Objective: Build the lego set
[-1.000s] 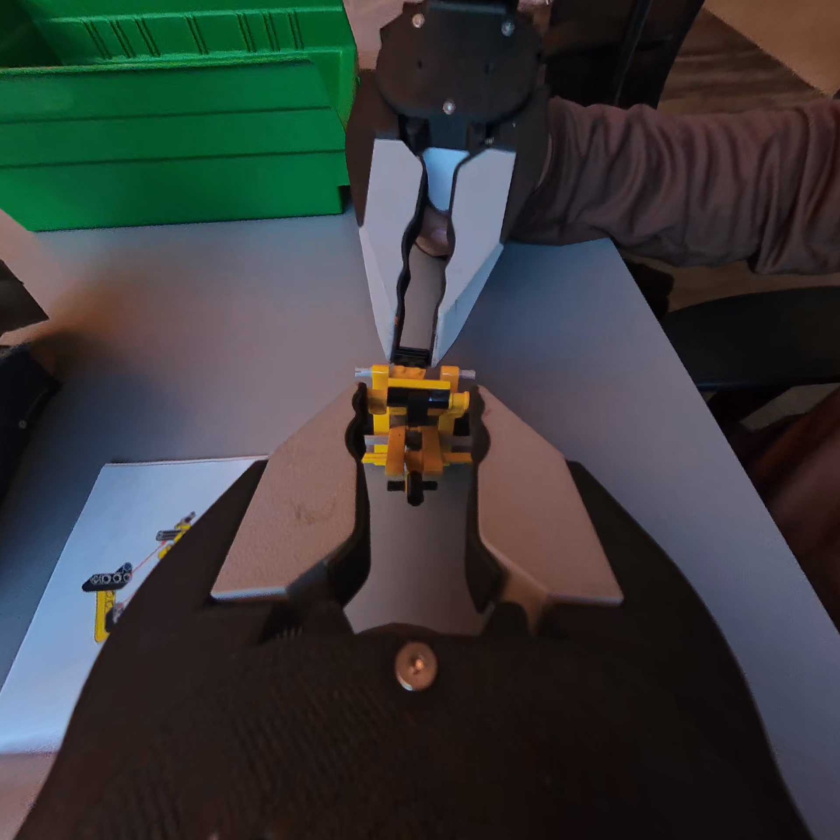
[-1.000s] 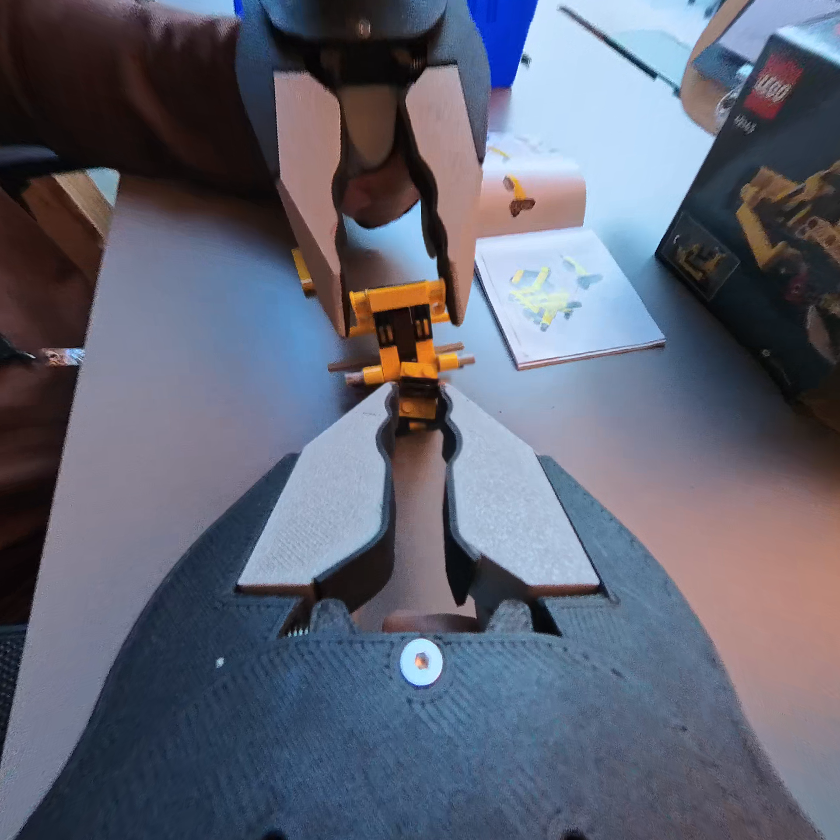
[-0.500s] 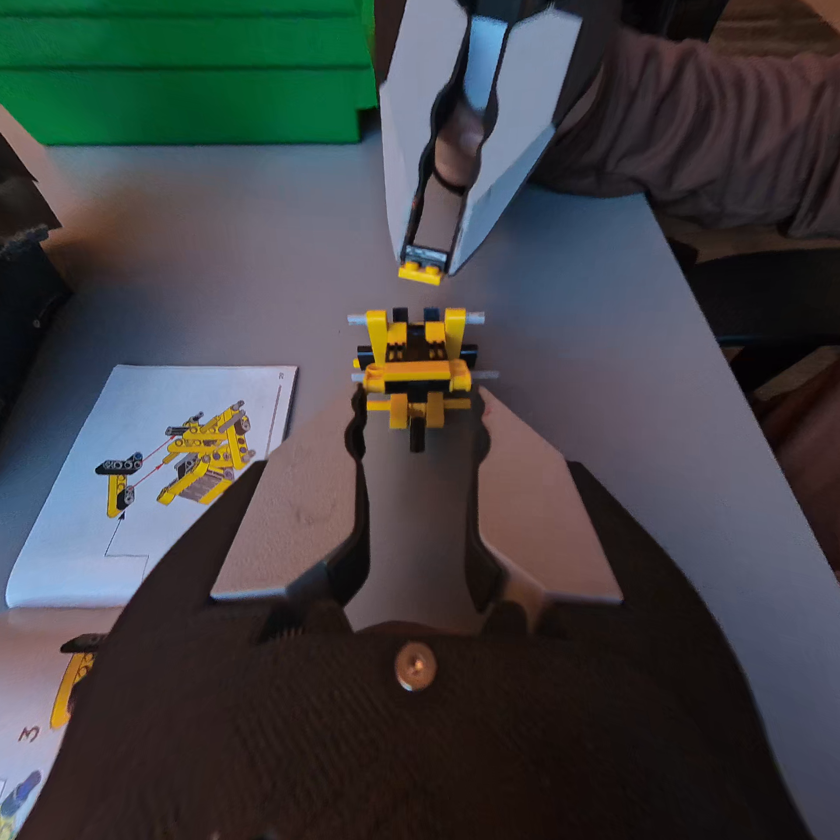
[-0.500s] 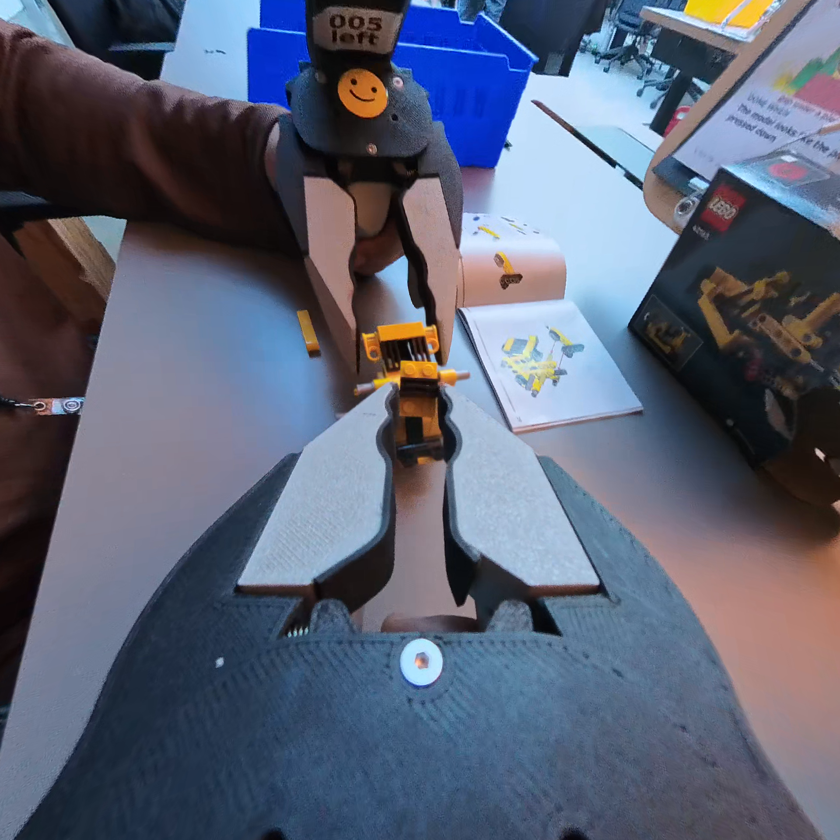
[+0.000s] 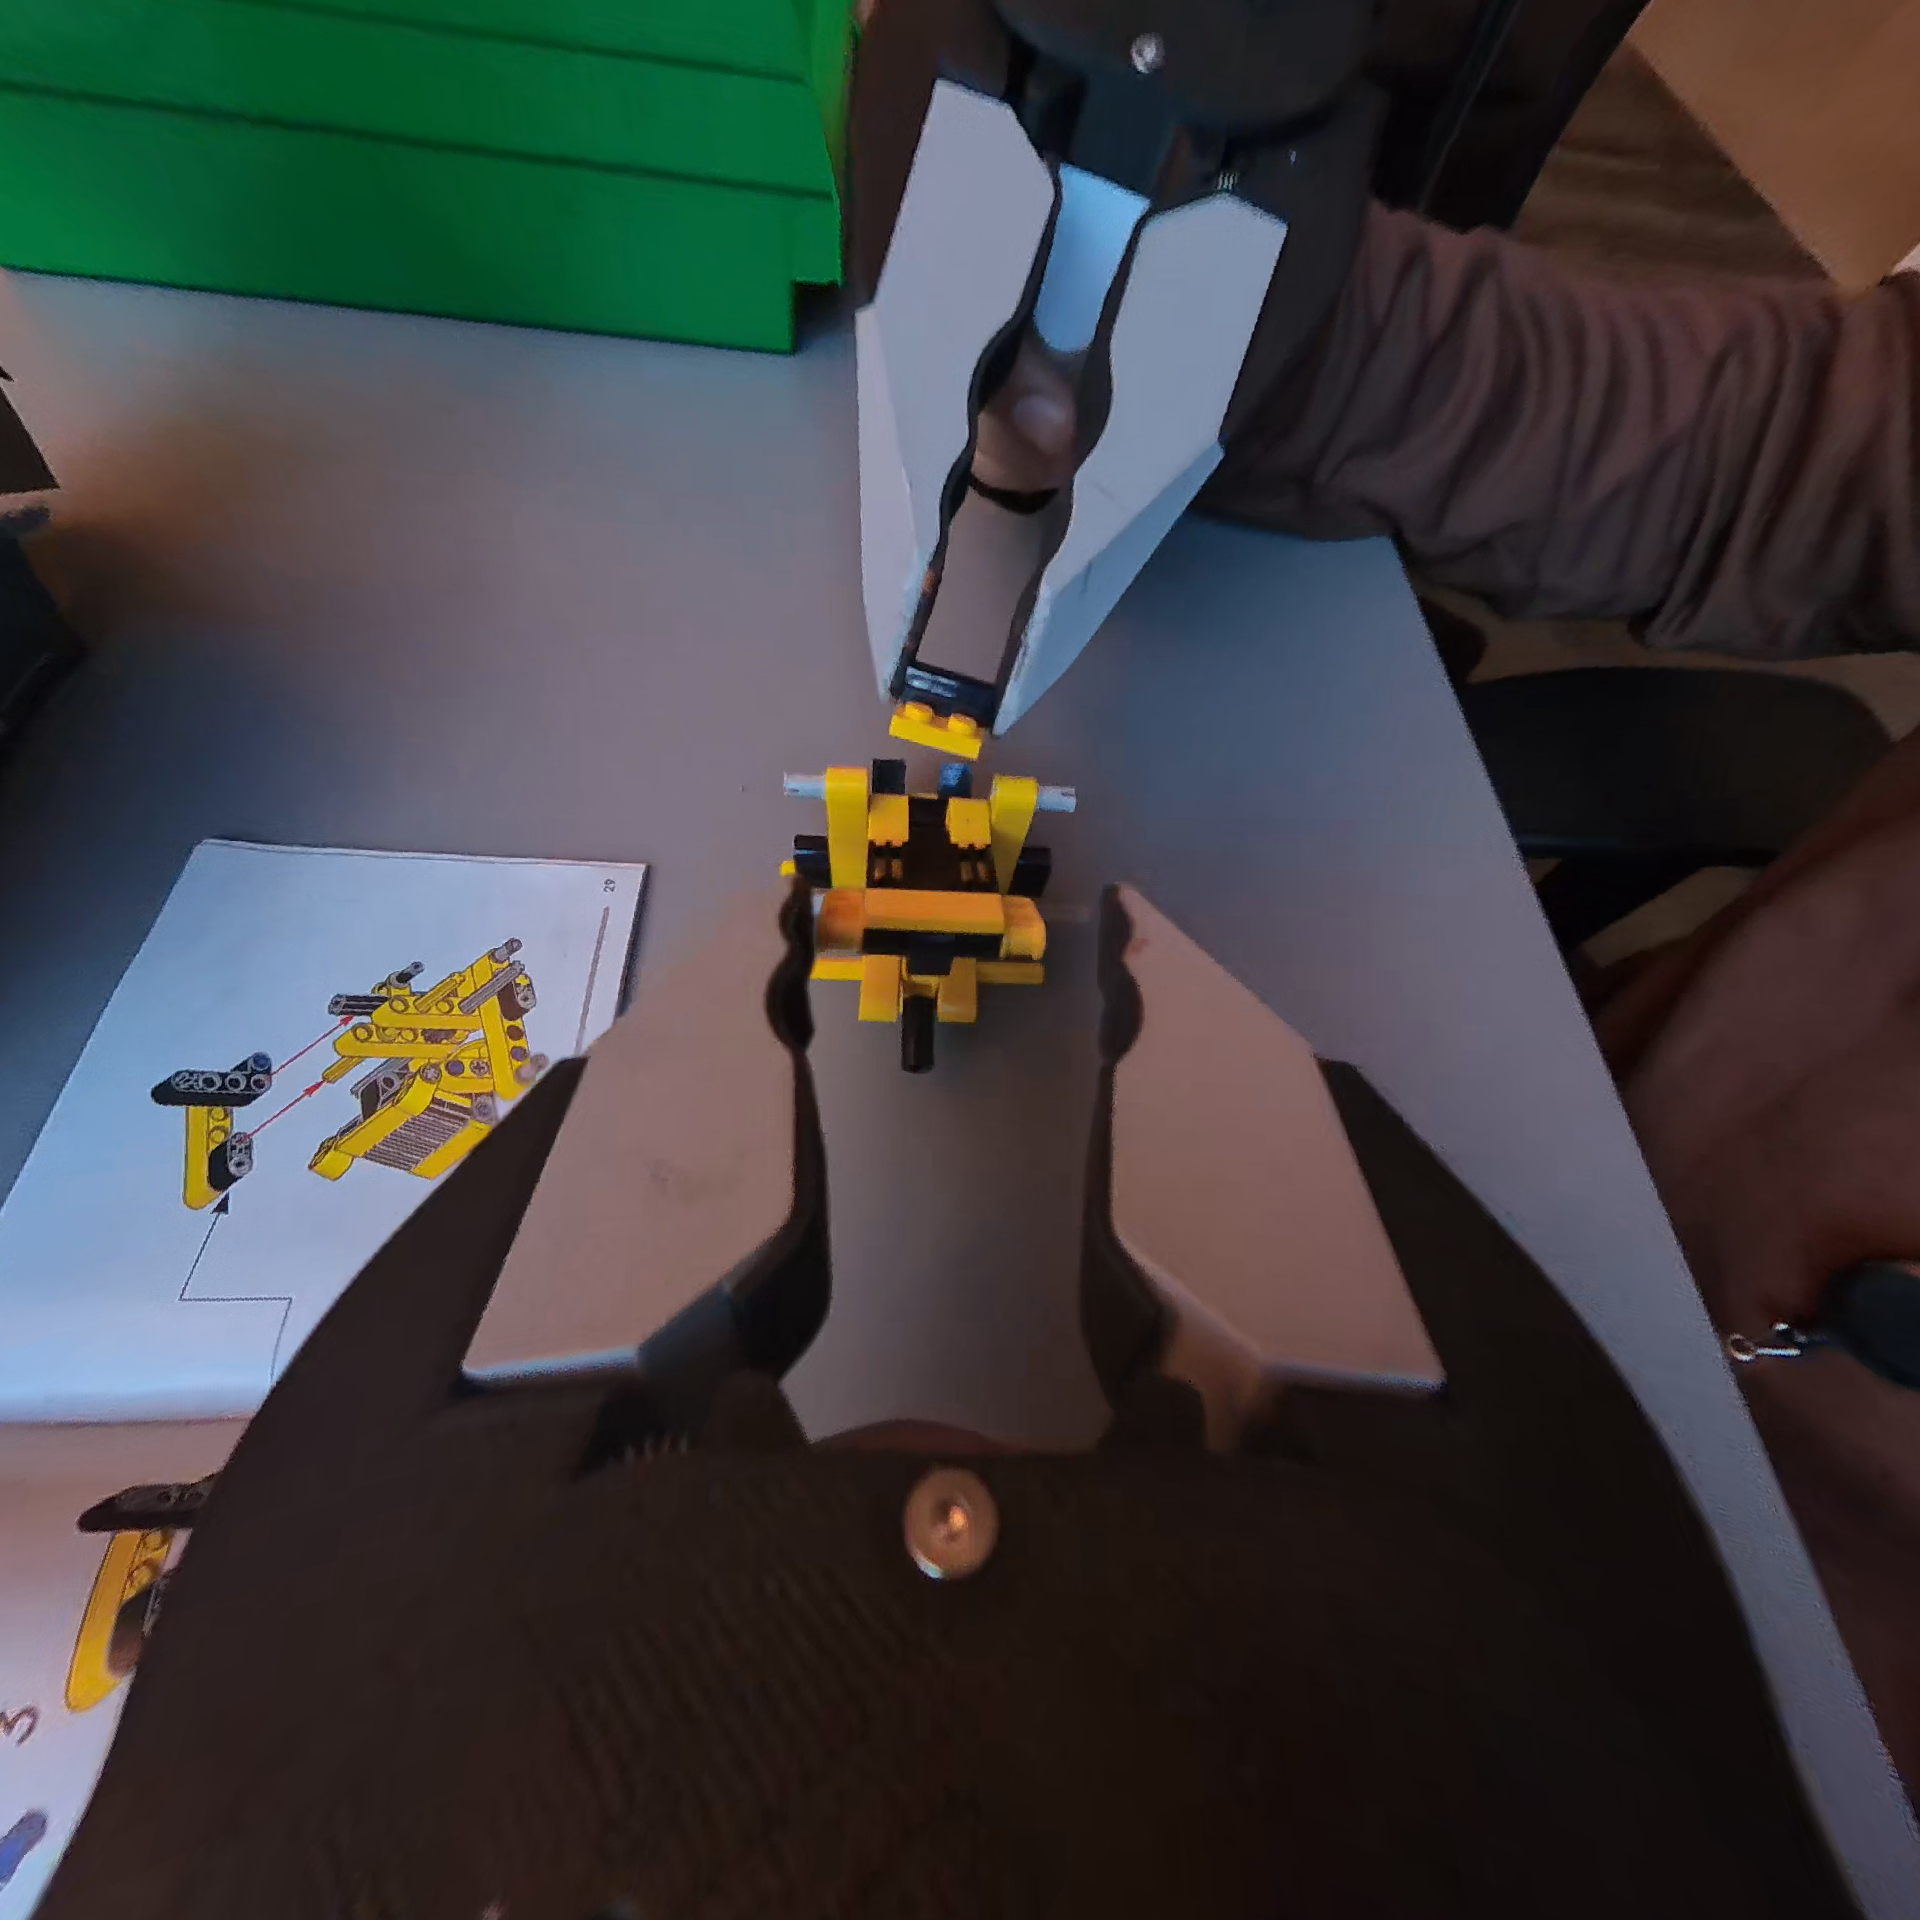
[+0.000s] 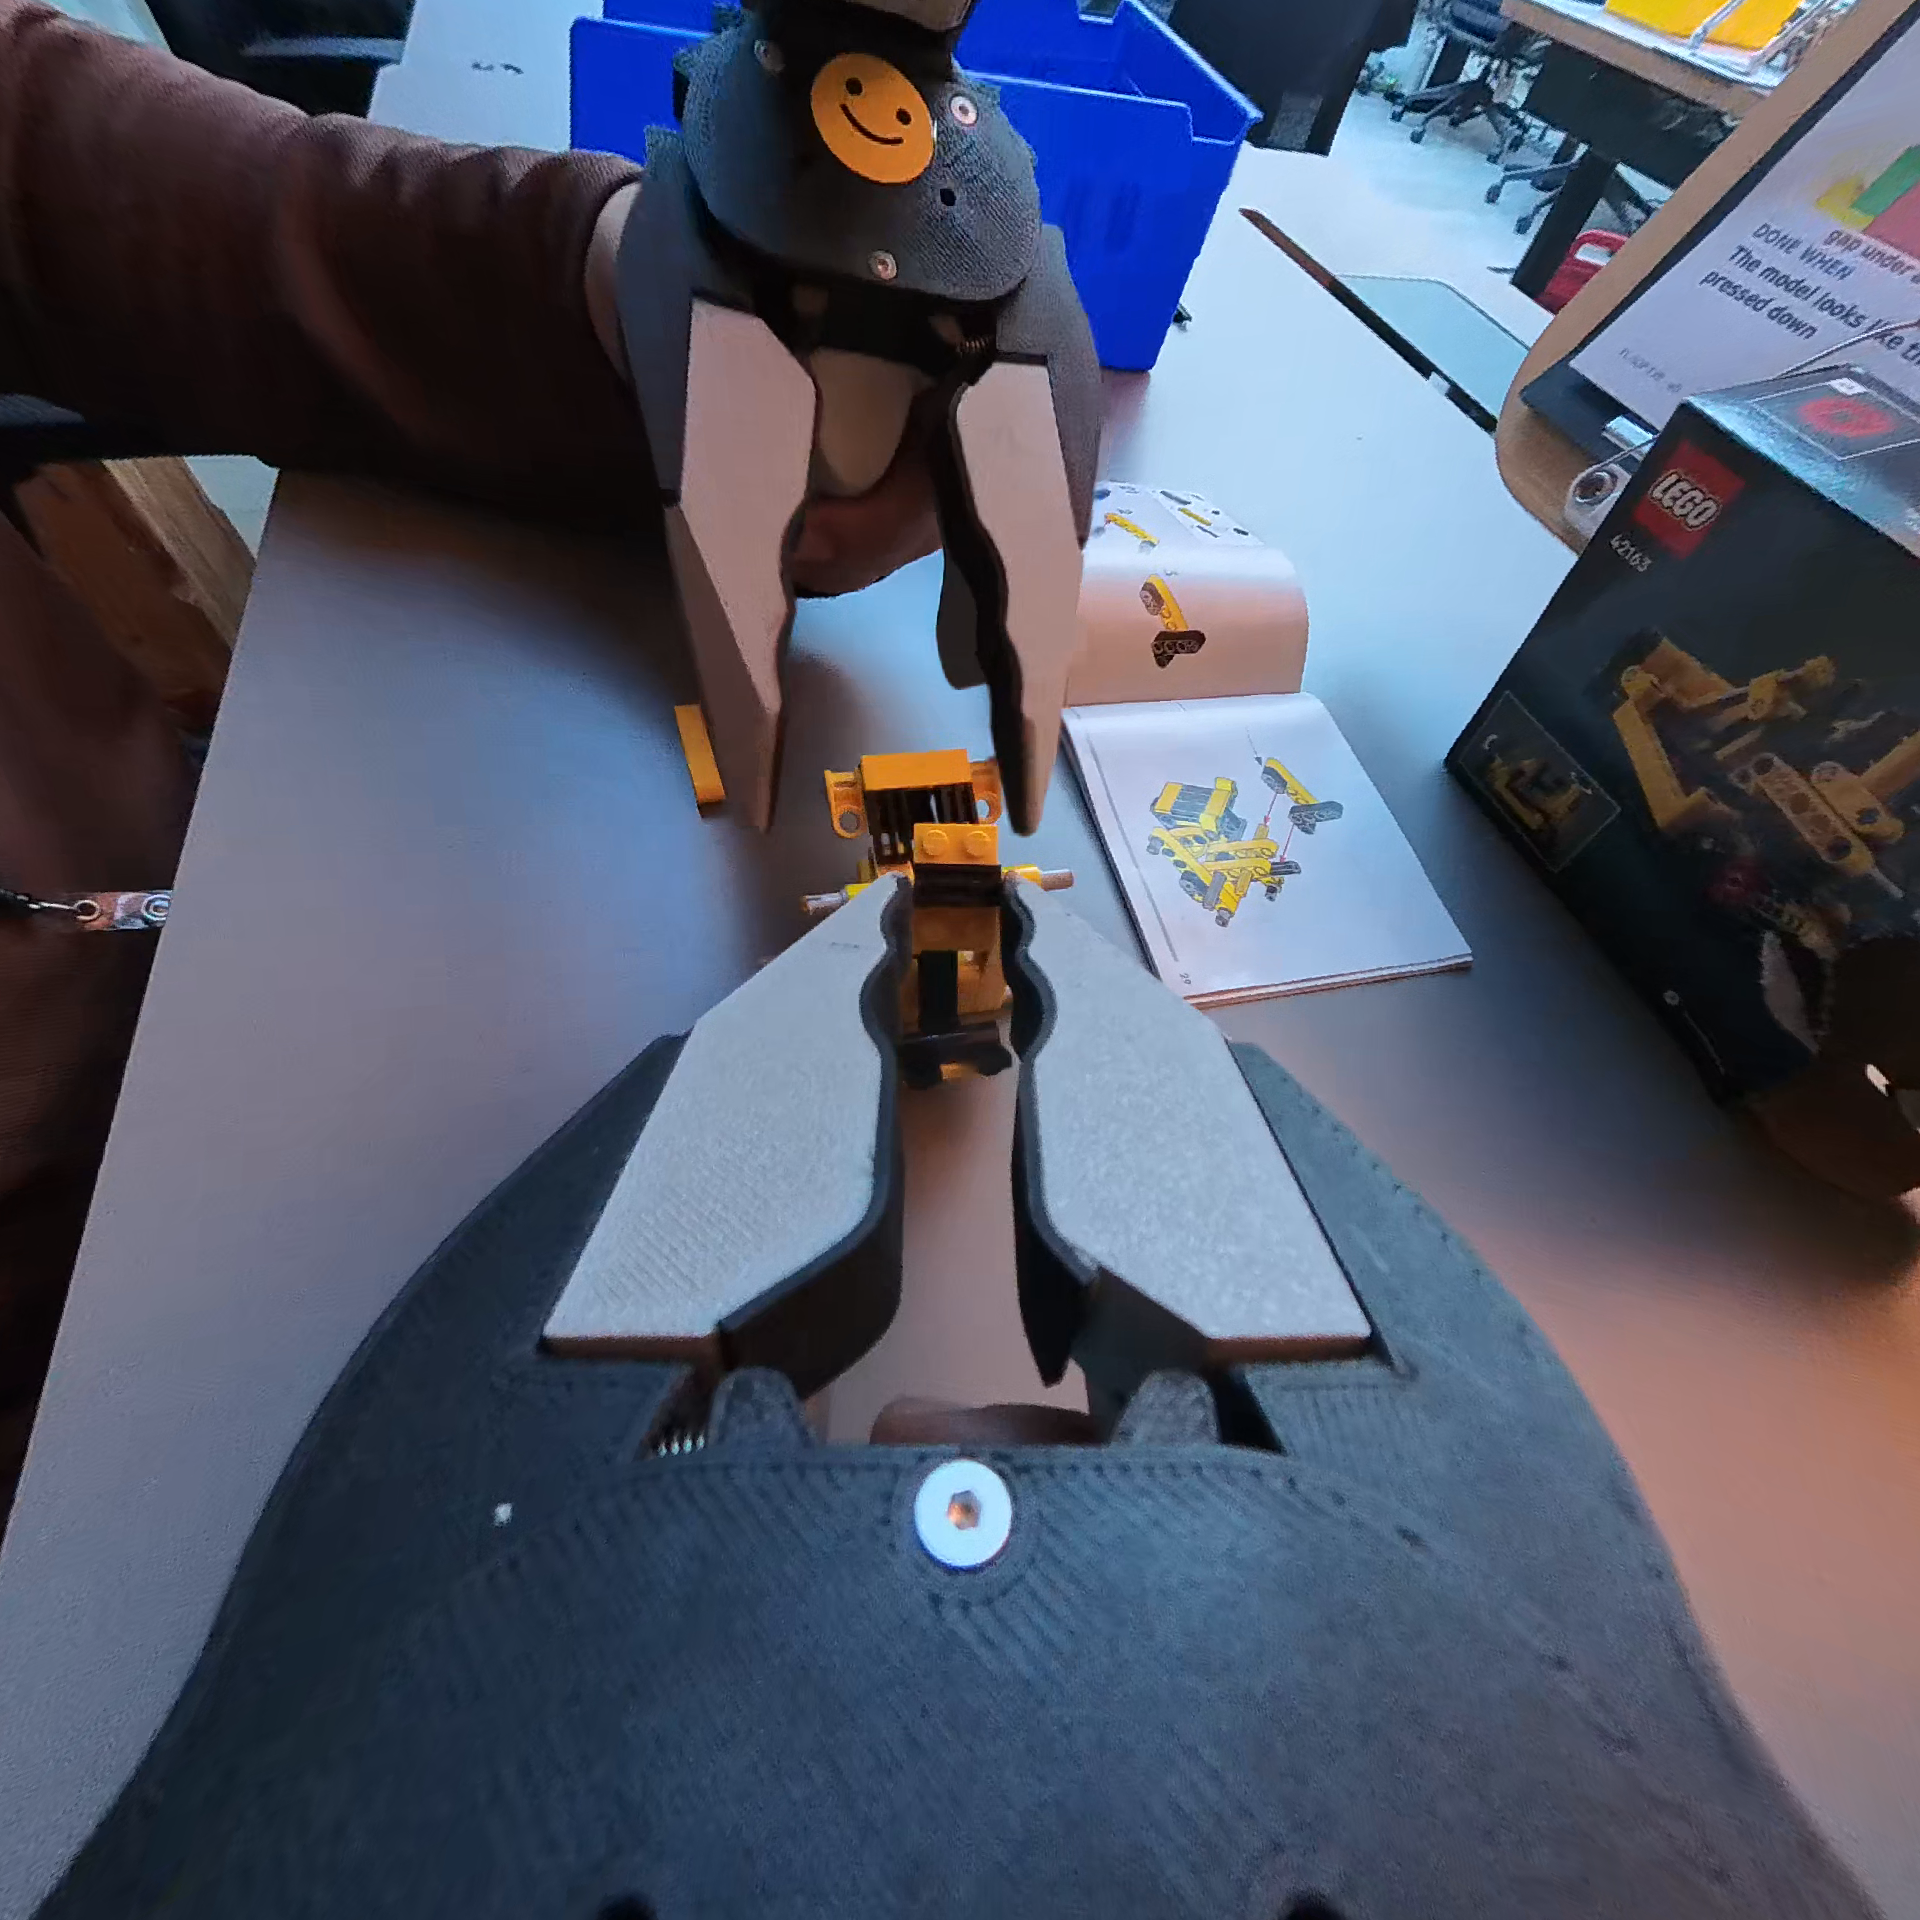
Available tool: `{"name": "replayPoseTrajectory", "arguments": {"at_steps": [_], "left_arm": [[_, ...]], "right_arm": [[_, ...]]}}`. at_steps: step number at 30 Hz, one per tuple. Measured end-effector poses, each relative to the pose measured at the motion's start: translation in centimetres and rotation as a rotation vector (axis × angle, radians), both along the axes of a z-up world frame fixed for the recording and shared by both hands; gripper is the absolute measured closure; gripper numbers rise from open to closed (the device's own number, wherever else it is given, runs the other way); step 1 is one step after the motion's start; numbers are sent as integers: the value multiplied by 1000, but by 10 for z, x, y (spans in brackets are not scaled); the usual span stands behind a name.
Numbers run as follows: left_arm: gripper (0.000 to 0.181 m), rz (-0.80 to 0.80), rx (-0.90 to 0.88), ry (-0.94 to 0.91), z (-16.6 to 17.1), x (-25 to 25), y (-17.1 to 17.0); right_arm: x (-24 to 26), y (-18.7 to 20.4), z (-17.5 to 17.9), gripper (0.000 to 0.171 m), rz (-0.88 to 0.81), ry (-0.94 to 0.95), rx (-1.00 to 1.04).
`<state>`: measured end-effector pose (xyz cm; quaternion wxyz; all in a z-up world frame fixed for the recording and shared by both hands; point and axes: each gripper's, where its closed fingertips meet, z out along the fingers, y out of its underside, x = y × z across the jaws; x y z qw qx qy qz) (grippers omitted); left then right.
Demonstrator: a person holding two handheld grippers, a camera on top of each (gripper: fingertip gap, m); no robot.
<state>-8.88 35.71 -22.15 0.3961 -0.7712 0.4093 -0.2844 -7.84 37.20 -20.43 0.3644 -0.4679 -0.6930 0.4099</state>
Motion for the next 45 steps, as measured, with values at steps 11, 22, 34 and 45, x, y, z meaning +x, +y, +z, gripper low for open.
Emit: {"name": "replayPoseTrajectory", "arguments": {"at_steps": [11, 22, 34, 45], "left_arm": [[139, -18, -2, -77, -3, -1, -4], [132, -23, -83, -70, -10, -5, -10], [138, -5, -16, 9, -2, -18, -15], [141, 9, -35, 34, -6, -22, -15]], "right_arm": [[-4, -4, -2, 158, 71, -126, 107], [-7, -5, -18, 158, 93, -306, 269], [-14, -11, -11, 158, 121, -351, 339], [3, 8, -16, 158, 53, -431, 381]]}}
